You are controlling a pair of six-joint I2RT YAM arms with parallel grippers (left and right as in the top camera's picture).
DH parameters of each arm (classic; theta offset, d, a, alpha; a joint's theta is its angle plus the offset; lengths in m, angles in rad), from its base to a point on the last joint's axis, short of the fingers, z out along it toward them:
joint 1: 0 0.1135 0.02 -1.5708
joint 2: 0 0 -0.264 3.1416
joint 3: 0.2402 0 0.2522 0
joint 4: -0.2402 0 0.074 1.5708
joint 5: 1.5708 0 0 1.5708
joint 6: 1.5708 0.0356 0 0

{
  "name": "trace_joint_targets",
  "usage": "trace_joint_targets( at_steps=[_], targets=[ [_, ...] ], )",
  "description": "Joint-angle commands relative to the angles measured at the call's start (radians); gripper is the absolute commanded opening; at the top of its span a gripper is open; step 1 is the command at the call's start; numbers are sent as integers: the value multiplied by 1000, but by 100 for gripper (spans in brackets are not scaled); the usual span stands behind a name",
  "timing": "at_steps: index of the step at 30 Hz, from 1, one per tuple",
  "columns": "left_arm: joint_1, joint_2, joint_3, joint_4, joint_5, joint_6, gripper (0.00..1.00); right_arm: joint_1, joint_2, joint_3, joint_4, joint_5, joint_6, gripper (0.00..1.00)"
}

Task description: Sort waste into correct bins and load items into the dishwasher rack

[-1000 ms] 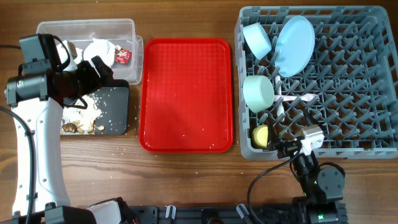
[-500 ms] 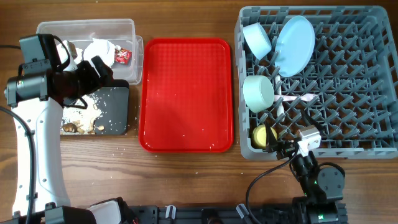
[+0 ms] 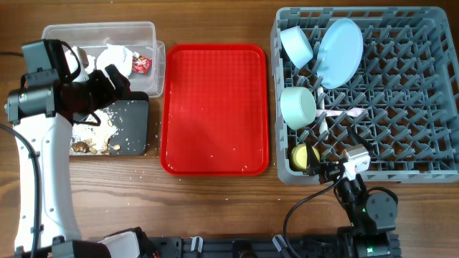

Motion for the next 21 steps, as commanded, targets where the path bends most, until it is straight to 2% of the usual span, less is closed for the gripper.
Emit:
trace_joint_targets(
  at_steps=[1, 5, 7, 11, 13, 14, 18, 21],
  targets=[
    [2, -136, -11, 40, -56, -1, 100, 4, -13, -2, 2, -20, -12, 100],
    [-19, -331, -171, 248, -41, 0, 100, 4, -13, -2, 2, -20, -13, 100],
    [-37, -452, -312, 407, -41, 0, 100, 4, -13, -2, 2, -20, -12, 100],
    [-74, -727, -691, 768, -41, -1, 100, 4, -13, -2, 2, -20, -13, 100],
    [-88, -819, -821, 870, -41, -1, 100, 4, -13, -2, 2, -20, -12, 100],
    [-102, -916, -960, 982, -42, -1, 100, 4, -13, -2, 2, -20, -12, 100],
    [-119, -1068, -1168, 1129, -42, -1, 100, 4, -13, -2, 2, -20, -12, 100],
    [-127, -1163, -1261, 1165, -50, 0, 100, 4, -13, -2, 2, -20, -12, 100]
  ],
)
